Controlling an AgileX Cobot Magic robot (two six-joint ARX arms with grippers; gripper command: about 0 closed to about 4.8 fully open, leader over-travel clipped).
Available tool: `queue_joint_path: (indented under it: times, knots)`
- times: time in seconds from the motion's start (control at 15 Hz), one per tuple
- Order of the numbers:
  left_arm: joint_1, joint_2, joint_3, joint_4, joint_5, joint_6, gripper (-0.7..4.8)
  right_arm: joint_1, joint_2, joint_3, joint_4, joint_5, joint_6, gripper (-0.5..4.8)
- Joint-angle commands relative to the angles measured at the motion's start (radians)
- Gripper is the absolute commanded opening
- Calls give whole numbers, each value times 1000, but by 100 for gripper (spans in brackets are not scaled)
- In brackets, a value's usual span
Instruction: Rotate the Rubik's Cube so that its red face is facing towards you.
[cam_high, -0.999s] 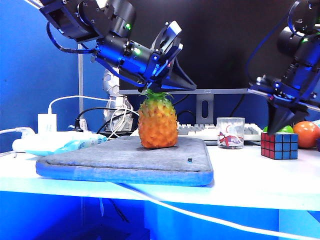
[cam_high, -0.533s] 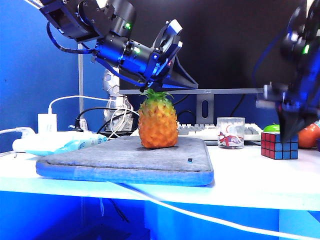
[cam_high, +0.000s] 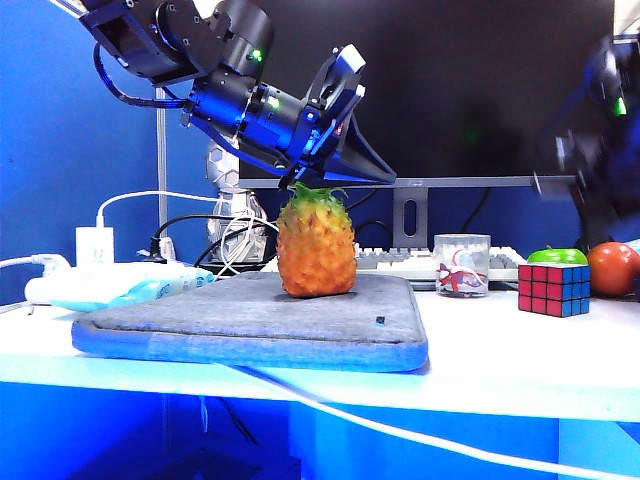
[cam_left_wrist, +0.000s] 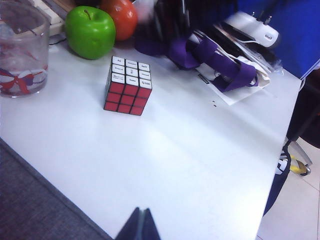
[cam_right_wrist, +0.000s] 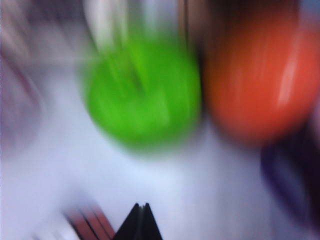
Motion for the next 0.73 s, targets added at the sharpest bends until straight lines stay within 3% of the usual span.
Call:
queue_joint_path:
  times: [0.07,0.27,0.33,0.73]
  knots:
    - [-3,-1,4,7,11,-12,-4,5,-2,141,-95,-1,-21,-6]
    - [-3,-1,4,-17,12,-14,-4,24,-2,175,-258,-141,-18,-6]
    - [-3,-1,4,-24,13,-14,-4,43,-1,171,-296,-138,-18,-6]
    - [-6,-1,4,-24,12,-11,-4,97,60,170,-216,-160,0,-6]
